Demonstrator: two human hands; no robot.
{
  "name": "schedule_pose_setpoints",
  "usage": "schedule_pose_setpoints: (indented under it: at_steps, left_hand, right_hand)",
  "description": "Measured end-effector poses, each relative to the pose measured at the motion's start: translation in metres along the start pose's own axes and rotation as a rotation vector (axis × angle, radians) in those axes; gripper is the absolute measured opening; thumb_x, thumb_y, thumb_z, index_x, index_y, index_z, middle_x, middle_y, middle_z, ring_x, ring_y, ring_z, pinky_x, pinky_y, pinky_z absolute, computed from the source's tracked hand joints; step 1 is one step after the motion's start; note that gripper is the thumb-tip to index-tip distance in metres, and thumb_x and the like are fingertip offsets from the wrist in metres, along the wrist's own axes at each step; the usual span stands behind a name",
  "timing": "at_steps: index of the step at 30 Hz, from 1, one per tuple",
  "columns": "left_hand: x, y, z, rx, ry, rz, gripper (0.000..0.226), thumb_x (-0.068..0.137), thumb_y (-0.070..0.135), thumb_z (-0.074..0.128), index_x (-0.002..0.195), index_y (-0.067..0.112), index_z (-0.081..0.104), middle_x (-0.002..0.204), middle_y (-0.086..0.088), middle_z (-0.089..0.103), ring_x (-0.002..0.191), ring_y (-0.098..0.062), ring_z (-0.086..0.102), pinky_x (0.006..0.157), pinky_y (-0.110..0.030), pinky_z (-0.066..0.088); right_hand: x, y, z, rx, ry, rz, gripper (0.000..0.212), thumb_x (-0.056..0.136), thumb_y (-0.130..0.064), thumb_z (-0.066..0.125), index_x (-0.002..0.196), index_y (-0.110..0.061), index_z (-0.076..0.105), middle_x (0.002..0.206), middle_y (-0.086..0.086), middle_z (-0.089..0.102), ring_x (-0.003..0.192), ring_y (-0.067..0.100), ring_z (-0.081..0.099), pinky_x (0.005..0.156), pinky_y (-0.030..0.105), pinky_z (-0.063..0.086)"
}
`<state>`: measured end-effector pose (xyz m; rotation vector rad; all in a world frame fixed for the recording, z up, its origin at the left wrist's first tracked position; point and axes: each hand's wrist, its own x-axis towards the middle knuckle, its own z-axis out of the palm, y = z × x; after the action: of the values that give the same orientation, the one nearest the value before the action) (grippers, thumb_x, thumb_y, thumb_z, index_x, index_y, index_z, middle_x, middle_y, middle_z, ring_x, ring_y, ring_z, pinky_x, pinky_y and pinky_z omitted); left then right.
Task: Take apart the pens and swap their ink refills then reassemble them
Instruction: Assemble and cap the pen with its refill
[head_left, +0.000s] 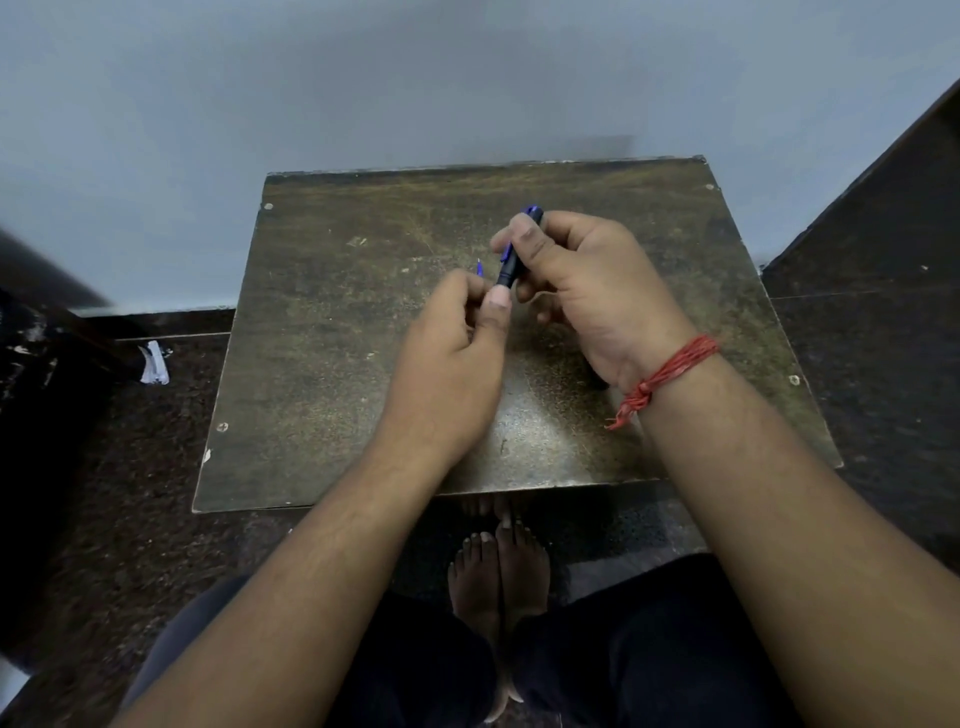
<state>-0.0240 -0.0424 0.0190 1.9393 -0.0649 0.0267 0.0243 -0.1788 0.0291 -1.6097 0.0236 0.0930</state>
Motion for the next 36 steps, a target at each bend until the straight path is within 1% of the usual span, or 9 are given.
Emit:
schedule_pose_setpoints:
  at_steps: [2, 4, 7, 9, 12, 15, 18, 23, 36]
  left_hand:
    - [-0.002, 0.001, 0.0, -0.02, -0.012, -0.011, 0.025, 0.107, 0.032, 0.043, 0.088, 0.025, 0.056, 0.065, 0.011, 0.053, 0.053, -0.001, 0.044, 0.05, -0.023, 0.039]
    - [-0.003, 0.0, 0.002, -0.043, -0.015, -0.04, 0.028, 0.108, 0.033, 0.041, 0.092, 0.022, 0.06, 0.062, 0.014, 0.049, 0.05, 0.001, 0.04, 0.05, -0.023, 0.035]
    - [-0.002, 0.0, 0.002, -0.108, -0.028, -0.089, 0.032, 0.105, 0.039, 0.04, 0.084, 0.033, 0.062, 0.055, 0.017, 0.046, 0.046, 0.0, 0.038, 0.049, -0.026, 0.031]
    - [-0.001, 0.0, 0.003, -0.185, -0.059, -0.121, 0.032, 0.101, 0.042, 0.039, 0.078, 0.036, 0.062, 0.053, 0.016, 0.043, 0.044, -0.001, 0.034, 0.047, -0.028, 0.027]
    - [0.001, 0.001, 0.005, -0.259, -0.102, -0.146, 0.03, 0.098, 0.042, 0.039, 0.079, 0.03, 0.06, 0.049, 0.016, 0.04, 0.041, -0.001, 0.031, 0.045, -0.025, 0.024]
    - [0.004, 0.004, 0.005, -0.32, -0.142, -0.169, 0.031, 0.103, 0.038, 0.039, 0.081, 0.025, 0.058, 0.047, 0.015, 0.04, 0.039, 0.0, 0.029, 0.043, -0.022, 0.023]
    - [0.004, 0.01, 0.005, -0.482, -0.2, -0.231, 0.034, 0.111, 0.027, 0.035, 0.084, 0.016, 0.053, 0.045, 0.014, 0.035, 0.036, 0.0, 0.024, 0.039, -0.015, 0.021]
    - [0.004, 0.017, 0.003, -0.657, -0.255, -0.286, 0.031, 0.111, 0.023, 0.032, 0.087, 0.012, 0.049, 0.047, 0.012, 0.029, 0.035, 0.0, 0.017, 0.038, -0.009, 0.018]
    - [0.01, 0.016, -0.008, -0.719, -0.325, -0.326, 0.031, 0.111, 0.025, 0.034, 0.089, 0.01, 0.051, 0.049, 0.009, 0.026, 0.036, 0.0, 0.015, 0.039, -0.008, 0.018]
  right_hand:
    - [0.0, 0.001, 0.003, 0.008, -0.007, -0.008, 0.019, 0.097, -0.028, 0.061, 0.09, -0.015, 0.072, 0.07, -0.006, 0.067, 0.06, 0.008, 0.057, 0.049, 0.023, 0.042]
    - [-0.001, 0.001, 0.004, 0.006, 0.024, -0.013, 0.02, 0.096, -0.027, 0.063, 0.092, -0.009, 0.071, 0.071, -0.002, 0.066, 0.06, 0.01, 0.058, 0.049, 0.025, 0.041]
    - [-0.002, 0.0, 0.006, 0.026, 0.078, -0.002, 0.024, 0.096, -0.025, 0.063, 0.09, -0.002, 0.069, 0.07, 0.001, 0.062, 0.059, 0.01, 0.053, 0.048, 0.024, 0.039]
    - [-0.003, -0.001, 0.007, 0.064, 0.101, 0.011, 0.021, 0.097, -0.023, 0.063, 0.082, -0.008, 0.069, 0.069, 0.0, 0.061, 0.058, 0.009, 0.051, 0.048, 0.024, 0.038]
    - [-0.004, -0.002, 0.008, 0.133, 0.135, 0.025, 0.024, 0.098, -0.019, 0.061, 0.075, -0.015, 0.066, 0.065, -0.002, 0.061, 0.055, 0.01, 0.049, 0.049, 0.025, 0.037]
    - [-0.005, -0.004, 0.01, 0.228, 0.169, 0.03, 0.025, 0.099, -0.016, 0.058, 0.075, -0.012, 0.064, 0.061, 0.001, 0.058, 0.051, 0.016, 0.046, 0.048, 0.026, 0.037]
    - [-0.007, -0.008, 0.015, 0.328, 0.185, 0.048, 0.026, 0.101, -0.014, 0.054, 0.076, -0.009, 0.061, 0.054, -0.001, 0.054, 0.045, 0.018, 0.041, 0.046, 0.028, 0.033]
    - [-0.009, -0.013, 0.024, 0.472, 0.231, 0.069, 0.028, 0.102, -0.011, 0.051, 0.076, -0.007, 0.06, 0.065, 0.007, 0.049, 0.043, 0.016, 0.037, 0.04, 0.025, 0.029]
    - [-0.01, -0.014, 0.033, 0.699, 0.248, 0.152, 0.027, 0.104, -0.016, 0.046, 0.083, -0.008, 0.061, 0.07, 0.005, 0.054, 0.045, 0.011, 0.04, 0.038, 0.021, 0.027]
